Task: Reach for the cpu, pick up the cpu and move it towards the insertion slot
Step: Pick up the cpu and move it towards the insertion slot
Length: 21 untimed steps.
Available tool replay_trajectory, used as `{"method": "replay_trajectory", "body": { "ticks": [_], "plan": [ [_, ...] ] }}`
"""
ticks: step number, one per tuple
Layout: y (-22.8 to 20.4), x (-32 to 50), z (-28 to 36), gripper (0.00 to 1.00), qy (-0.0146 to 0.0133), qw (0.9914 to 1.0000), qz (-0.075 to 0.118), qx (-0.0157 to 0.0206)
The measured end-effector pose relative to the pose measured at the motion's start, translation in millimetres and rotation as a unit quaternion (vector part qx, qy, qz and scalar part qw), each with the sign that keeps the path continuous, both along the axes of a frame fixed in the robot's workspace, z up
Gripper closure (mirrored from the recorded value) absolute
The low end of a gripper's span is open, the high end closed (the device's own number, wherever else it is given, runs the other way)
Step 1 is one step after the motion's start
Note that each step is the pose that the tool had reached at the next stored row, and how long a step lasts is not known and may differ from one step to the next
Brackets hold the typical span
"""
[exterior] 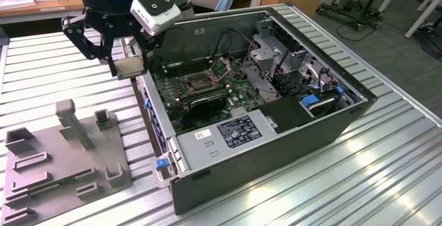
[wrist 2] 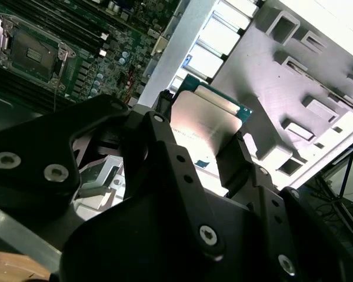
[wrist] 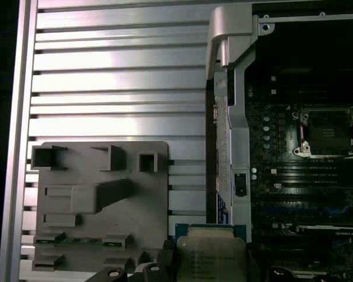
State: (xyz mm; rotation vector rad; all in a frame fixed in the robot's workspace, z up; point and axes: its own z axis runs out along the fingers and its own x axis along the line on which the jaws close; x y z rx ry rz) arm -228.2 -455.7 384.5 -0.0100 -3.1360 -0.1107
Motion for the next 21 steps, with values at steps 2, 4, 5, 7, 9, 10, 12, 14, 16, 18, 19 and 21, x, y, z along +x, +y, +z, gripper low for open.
{"method": "replay_trajectory", "body": {
  "ticks": [2,4,5,7,9,10,12,14,16,18,19,21],
  "plan": [
    [0.0,1.2,0.0,0.45,0.0,1.0,0.0,0.0],
    [0.0,2.4,0.0,0.45,0.0,1.0,0.0,0.0],
    [0.0,3.0,0.0,0.45,0.0,1.0,0.0,0.0],
    [0.0,4.3,0.0,0.45,0.0,1.0,0.0,0.0],
    [0.0,5.6,0.0,0.45,0.0,1.0,0.0,0.0],
    [0.0,6.3,0.0,0.45,0.0,1.0,0.0,0.0],
    [0.0,7.7,0.0,0.45,0.0,1.0,0.0,0.0],
    [0.0,9.1,0.0,0.45,0.0,1.0,0.0,0.0],
    [0.0,10.5,0.0,0.45,0.0,1.0,0.0,0.0],
    [0.0,12.0,0.0,0.45,0.0,1.0,0.0,0.0],
    [0.0,12.8,0.0,0.45,0.0,1.0,0.0,0.0],
    [0.0,14.4,0.0,0.45,0.0,1.0,0.0,0.0]
  ]
}}
